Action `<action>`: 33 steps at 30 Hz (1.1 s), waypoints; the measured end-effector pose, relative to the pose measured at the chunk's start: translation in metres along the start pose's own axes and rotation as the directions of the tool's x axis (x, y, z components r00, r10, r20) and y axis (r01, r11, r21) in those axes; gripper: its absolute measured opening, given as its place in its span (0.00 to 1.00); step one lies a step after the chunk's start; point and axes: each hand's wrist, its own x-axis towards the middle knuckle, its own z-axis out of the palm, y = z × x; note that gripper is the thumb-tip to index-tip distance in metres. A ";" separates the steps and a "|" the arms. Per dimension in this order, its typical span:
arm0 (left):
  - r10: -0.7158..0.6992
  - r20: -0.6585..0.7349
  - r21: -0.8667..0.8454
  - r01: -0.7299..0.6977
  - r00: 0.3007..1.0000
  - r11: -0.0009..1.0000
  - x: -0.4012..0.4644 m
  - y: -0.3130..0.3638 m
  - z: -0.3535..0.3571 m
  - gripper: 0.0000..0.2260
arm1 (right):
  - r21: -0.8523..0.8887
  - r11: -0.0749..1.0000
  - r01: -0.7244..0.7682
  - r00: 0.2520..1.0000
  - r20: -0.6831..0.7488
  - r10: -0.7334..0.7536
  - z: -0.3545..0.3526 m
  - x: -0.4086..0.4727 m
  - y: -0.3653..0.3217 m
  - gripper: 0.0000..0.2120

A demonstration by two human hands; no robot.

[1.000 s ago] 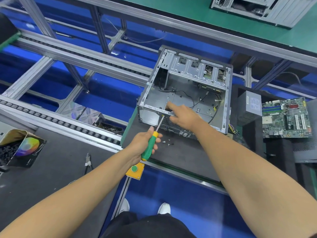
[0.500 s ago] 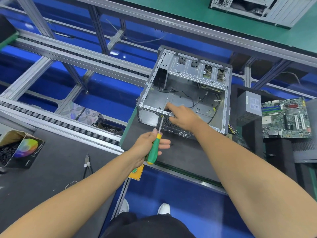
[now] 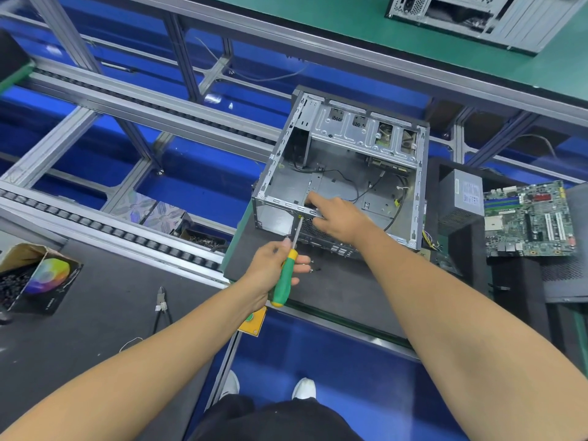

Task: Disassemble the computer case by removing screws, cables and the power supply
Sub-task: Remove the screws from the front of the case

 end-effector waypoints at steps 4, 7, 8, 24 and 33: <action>-0.047 -0.007 -0.063 0.046 0.999 0.997 0.000 0.008 0.005 0.12 | 0.013 1.000 0.003 1.000 -0.004 -0.003 0.001 0.000 0.001 0.13; -0.008 -0.045 0.018 0.009 0.999 1.000 0.002 0.011 0.012 0.17 | 0.027 1.000 0.006 1.000 -0.006 -0.005 0.002 0.001 0.002 0.14; 0.020 -0.057 0.050 -0.017 0.998 0.999 0.003 0.010 0.014 0.18 | 0.027 1.000 0.008 1.000 -0.007 -0.008 0.002 0.001 0.002 0.14; 0.001 0.065 -0.106 0.006 0.998 0.994 0.009 0.016 0.004 0.13 | 0.017 1.000 0.017 1.000 -0.010 -0.016 0.005 0.004 0.005 0.13; 0.028 0.113 0.064 -0.036 0.993 0.997 0.013 0.027 0.016 0.09 | 0.020 1.000 0.022 1.000 -0.018 -0.022 0.007 0.004 0.005 0.14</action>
